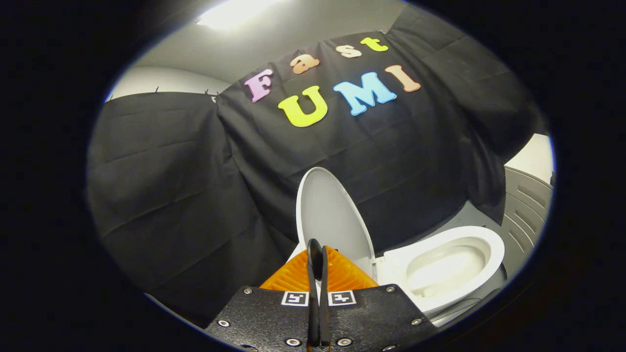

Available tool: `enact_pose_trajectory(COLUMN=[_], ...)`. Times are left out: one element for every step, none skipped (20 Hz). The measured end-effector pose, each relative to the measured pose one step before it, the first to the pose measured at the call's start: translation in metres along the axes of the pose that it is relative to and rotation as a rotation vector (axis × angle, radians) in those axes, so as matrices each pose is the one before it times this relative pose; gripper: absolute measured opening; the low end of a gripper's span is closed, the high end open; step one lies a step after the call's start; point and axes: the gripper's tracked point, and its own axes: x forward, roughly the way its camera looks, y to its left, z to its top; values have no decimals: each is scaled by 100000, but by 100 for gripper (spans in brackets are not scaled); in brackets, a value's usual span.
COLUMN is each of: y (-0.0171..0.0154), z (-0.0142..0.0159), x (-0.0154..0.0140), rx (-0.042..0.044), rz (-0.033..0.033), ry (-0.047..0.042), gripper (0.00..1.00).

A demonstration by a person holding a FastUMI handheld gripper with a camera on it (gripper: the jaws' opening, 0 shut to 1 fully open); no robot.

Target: Open the toilet lid.

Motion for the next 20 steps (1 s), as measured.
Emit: enact_pose_trajectory(y=[643,533,649,648,758,713,618,396,313,262,533,555,588,336,340,335,231,118,98,303], z=[-244,-184,-428,-288,-288,-287,-352,59,-158,-226,-307,-204,-241,-34,-60,-199,-516,-32,79,-48], x=[130,270,238,298,360,381,264,311,218,60,323,239,308,318,142,185,92,102,89,-46], rx=[-1743,-1364,-809,-725,-520,-1223,-1799,-1912,-1339,-421,-301,-293,-1093,-1753,-1908,-772,548,625,-315,-2430], rz=[472,502,801,1251,1347,1313,1038,413,38,410,685,678,475,0,-68,198,412,-545,-392,588], ry=[502,312,370,547,553,833,886,176,216,360,306,181,727,340,217,429,322,-1093,-1223,-594], gripper=[0,0,0,0,0,0,0,0,0,0,0,0,0,0,0,0,0,0,0,0])
